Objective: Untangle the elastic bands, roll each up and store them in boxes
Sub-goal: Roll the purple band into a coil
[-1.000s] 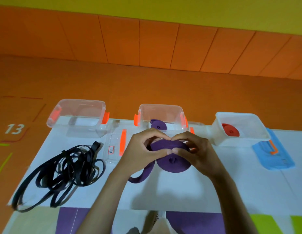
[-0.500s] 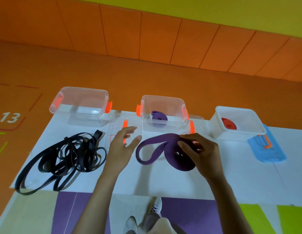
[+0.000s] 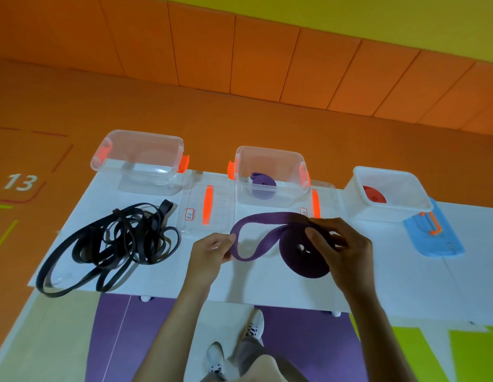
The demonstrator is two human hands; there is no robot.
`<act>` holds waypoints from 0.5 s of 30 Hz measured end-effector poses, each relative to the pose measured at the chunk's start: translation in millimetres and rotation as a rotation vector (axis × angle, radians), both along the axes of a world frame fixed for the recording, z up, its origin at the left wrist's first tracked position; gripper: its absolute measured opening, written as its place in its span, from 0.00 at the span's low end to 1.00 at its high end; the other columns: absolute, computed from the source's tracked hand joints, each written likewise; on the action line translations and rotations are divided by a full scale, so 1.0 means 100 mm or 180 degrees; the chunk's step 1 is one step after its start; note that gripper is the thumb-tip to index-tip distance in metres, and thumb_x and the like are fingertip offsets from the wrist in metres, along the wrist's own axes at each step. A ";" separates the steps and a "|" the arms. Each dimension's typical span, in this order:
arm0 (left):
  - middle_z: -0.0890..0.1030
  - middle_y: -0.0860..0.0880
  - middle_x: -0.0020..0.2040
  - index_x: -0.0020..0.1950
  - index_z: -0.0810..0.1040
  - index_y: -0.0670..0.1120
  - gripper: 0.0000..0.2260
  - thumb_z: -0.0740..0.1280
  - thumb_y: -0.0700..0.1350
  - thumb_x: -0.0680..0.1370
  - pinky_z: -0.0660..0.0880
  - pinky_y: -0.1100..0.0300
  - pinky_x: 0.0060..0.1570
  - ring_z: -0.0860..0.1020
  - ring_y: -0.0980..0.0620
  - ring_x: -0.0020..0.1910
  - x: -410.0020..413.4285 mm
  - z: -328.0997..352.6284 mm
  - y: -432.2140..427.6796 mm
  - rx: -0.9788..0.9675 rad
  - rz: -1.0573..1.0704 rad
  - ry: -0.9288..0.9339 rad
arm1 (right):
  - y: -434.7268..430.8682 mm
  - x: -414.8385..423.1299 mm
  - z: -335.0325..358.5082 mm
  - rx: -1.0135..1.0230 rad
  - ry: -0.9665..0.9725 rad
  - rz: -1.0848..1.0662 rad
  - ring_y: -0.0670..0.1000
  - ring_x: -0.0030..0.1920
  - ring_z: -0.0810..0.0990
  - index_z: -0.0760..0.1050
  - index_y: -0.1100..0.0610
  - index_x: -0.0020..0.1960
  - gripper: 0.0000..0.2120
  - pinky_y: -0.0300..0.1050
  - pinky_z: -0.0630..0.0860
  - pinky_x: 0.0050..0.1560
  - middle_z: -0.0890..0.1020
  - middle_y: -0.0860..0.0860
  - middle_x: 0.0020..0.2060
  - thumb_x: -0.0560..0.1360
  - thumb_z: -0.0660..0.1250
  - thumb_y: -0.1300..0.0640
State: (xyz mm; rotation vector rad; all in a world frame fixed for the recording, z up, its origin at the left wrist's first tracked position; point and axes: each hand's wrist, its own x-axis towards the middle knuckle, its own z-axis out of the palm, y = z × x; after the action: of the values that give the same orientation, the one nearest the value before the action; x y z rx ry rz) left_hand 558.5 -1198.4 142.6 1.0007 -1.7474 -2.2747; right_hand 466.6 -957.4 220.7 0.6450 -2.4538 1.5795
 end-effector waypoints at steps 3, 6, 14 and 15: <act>0.88 0.41 0.51 0.50 0.88 0.41 0.09 0.70 0.44 0.83 0.81 0.53 0.63 0.86 0.49 0.51 0.09 0.05 -0.07 0.0760 -0.0090 0.0218 | 0.07 0.03 -0.05 0.0063 0.0028 -0.0052 0.45 0.43 0.87 0.86 0.49 0.55 0.13 0.33 0.81 0.41 0.87 0.39 0.46 0.74 0.74 0.46; 0.86 0.44 0.56 0.54 0.88 0.43 0.11 0.70 0.48 0.81 0.80 0.48 0.66 0.85 0.50 0.58 0.18 0.05 -0.14 0.1524 -0.0275 0.0464 | 0.11 0.09 -0.07 0.0156 0.0087 -0.0059 0.45 0.43 0.87 0.85 0.49 0.55 0.12 0.34 0.82 0.41 0.87 0.39 0.45 0.74 0.74 0.46; 0.85 0.43 0.60 0.58 0.87 0.44 0.20 0.80 0.58 0.74 0.81 0.48 0.64 0.83 0.46 0.66 0.42 -0.02 -0.23 0.1617 -0.0254 0.0795 | 0.11 0.24 -0.05 -0.0027 -0.0009 0.0011 0.45 0.44 0.87 0.84 0.48 0.56 0.10 0.33 0.82 0.42 0.87 0.39 0.47 0.75 0.74 0.49; 0.85 0.43 0.62 0.59 0.87 0.44 0.21 0.79 0.58 0.75 0.80 0.49 0.65 0.83 0.46 0.65 0.45 -0.02 -0.23 0.1443 -0.0324 0.0720 | 0.10 0.26 -0.04 -0.0055 -0.0034 0.0037 0.45 0.44 0.87 0.84 0.48 0.56 0.10 0.33 0.82 0.41 0.87 0.39 0.47 0.75 0.74 0.49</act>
State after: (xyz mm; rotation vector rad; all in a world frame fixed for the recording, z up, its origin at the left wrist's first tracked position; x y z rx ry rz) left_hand 603.9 -1221.7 140.2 0.6807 -1.2498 -2.7941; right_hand 493.1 -947.6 217.0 0.6511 -2.4455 1.6108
